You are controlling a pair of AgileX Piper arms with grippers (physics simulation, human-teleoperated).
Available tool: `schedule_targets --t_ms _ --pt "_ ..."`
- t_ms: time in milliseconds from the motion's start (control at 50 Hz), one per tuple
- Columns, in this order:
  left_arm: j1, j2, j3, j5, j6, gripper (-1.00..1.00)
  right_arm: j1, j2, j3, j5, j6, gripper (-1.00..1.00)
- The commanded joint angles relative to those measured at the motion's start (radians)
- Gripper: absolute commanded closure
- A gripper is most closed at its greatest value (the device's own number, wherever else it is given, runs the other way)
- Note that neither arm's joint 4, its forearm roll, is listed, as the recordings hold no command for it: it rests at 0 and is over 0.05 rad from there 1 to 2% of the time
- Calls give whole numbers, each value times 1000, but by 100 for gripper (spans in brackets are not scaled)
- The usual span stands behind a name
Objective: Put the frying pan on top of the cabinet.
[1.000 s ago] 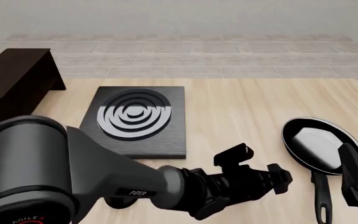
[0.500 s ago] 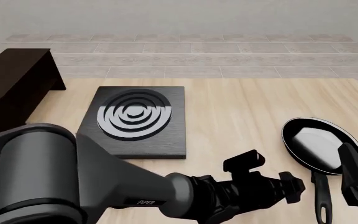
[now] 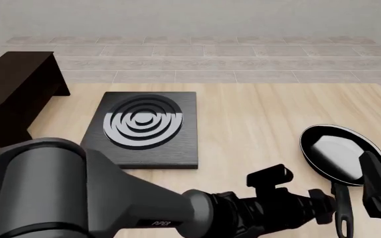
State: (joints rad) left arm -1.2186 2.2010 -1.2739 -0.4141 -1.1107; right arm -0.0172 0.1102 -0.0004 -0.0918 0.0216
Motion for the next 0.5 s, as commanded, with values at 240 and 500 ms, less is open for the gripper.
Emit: schedule_targets --t_ms 240,500 --pt "-20 18 -23 -6 -5 -100 -2 7 0 -5 3 -100" --pt "-23 45 -36 -16 -17 -100 -3 -4 0 4 6 -100"
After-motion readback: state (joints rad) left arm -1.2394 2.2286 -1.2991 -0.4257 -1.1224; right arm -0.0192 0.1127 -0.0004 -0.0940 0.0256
